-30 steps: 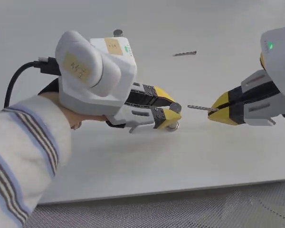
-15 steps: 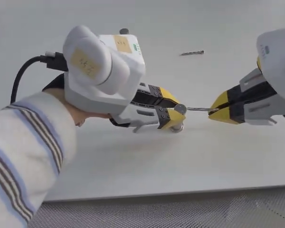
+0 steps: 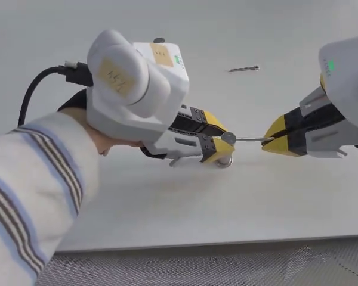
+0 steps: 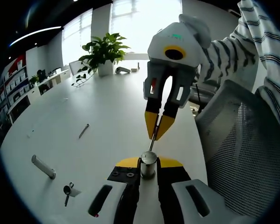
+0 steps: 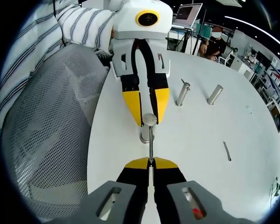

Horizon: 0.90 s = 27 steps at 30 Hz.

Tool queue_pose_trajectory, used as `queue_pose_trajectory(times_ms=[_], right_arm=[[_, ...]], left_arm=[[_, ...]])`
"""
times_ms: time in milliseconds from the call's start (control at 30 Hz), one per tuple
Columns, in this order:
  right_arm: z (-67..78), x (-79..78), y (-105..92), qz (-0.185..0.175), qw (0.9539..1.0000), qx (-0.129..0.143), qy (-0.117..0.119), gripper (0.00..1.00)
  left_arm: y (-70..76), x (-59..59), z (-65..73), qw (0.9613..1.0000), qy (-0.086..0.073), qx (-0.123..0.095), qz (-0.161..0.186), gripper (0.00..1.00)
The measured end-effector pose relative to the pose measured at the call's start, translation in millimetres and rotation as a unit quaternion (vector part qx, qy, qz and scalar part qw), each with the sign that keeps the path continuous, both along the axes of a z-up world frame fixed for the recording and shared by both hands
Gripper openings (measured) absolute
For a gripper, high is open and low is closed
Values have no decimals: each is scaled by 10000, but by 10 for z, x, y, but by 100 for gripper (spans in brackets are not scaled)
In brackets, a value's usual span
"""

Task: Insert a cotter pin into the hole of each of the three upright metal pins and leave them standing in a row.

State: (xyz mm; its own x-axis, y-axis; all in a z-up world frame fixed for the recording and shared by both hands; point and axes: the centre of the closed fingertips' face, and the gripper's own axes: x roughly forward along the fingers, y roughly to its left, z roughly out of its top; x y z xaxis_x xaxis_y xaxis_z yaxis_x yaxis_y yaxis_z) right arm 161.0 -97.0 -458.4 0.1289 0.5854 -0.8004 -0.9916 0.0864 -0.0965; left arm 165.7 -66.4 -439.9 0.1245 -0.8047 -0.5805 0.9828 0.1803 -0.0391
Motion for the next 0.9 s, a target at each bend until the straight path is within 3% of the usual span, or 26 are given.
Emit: queue_pose_trajectory(times_ms=[133, 900], right_arm=[[17, 23, 41, -25, 10000, 91, 17, 0], [25, 44, 84, -196, 9991, 269, 272, 0]], left_arm=[[3, -2, 3, 10000, 51, -2, 25, 9], [4, -18, 14, 10000, -13, 65, -38, 9]])
